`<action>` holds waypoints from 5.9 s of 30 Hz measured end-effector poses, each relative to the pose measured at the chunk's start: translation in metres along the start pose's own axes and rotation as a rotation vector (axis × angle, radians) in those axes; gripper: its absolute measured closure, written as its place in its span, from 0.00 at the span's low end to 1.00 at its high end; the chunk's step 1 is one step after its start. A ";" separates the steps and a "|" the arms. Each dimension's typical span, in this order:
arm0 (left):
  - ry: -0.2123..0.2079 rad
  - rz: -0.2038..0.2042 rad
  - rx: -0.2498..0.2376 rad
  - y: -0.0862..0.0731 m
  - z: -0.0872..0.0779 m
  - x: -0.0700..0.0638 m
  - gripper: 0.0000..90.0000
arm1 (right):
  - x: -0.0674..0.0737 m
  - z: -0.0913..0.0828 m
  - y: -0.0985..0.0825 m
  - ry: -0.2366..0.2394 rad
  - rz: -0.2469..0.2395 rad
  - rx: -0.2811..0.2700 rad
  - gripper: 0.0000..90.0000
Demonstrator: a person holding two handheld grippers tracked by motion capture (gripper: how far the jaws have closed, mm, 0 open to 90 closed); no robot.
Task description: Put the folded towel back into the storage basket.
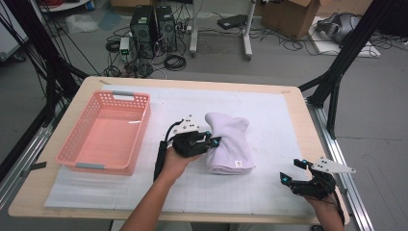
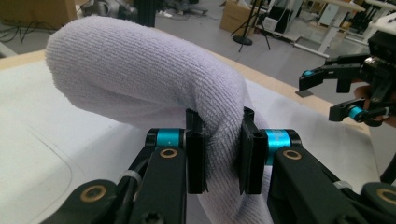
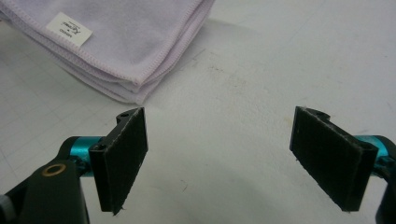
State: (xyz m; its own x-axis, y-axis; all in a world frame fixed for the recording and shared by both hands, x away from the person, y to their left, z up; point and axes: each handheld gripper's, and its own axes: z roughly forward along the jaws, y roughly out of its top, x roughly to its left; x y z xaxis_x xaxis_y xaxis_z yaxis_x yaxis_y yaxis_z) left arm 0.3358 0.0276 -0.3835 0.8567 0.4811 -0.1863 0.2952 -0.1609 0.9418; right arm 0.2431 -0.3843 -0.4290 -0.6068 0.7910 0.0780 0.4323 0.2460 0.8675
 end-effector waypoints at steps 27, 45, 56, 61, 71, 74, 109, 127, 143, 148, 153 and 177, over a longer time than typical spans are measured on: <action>0.035 0.021 -0.101 0.027 -0.063 0.017 0.85 | 0.002 0.001 0.000 0.002 0.012 -0.004 0.20; 0.066 0.001 -0.165 0.042 -0.111 0.035 0.85 | 0.004 0.002 0.001 0.002 0.014 -0.007 0.20; 0.114 -0.002 -0.183 0.051 -0.145 0.049 0.85 | 0.003 0.003 0.001 0.001 0.016 -0.008 0.20; 0.137 -0.002 -0.175 0.057 -0.158 0.057 0.84 | 0.004 0.004 0.002 0.001 0.012 0.000 0.20; 0.171 -0.017 -0.204 0.060 -0.187 0.072 0.84 | 0.006 0.006 0.003 0.000 0.012 0.002 0.20; 0.178 -0.029 -0.221 0.060 -0.196 0.077 0.84 | 0.006 0.006 0.003 -0.002 0.013 -0.003 0.20; 0.197 -0.053 -0.296 0.040 -0.293 0.118 0.85 | 0.010 0.011 0.007 -0.032 0.013 0.007 0.20; 0.220 -0.103 -0.277 0.004 -0.309 0.141 0.84 | 0.012 0.015 0.008 -0.042 0.004 0.021 0.20; 0.239 -0.169 -0.219 -0.035 -0.296 0.152 0.84 | 0.013 0.015 0.008 -0.046 0.004 0.026 0.20; 0.249 -0.183 -0.179 -0.040 -0.291 0.154 0.83 | 0.012 0.014 0.008 -0.048 0.006 0.027 0.20; 0.272 -0.227 -0.143 -0.041 -0.289 0.158 0.81 | 0.013 0.014 0.008 -0.048 0.009 0.028 0.20; 0.424 -0.385 -0.040 -0.038 -0.298 0.165 0.44 | 0.014 0.016 0.008 -0.044 0.002 0.030 0.20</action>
State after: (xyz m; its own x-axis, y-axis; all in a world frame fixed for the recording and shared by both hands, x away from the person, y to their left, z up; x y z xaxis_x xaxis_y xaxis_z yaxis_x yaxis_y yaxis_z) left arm 0.3399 0.3701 -0.3669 0.4440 0.8033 -0.3970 0.5291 0.1226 0.8397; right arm 0.2491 -0.3625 -0.4288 -0.5759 0.8155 0.0576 0.4539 0.2603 0.8522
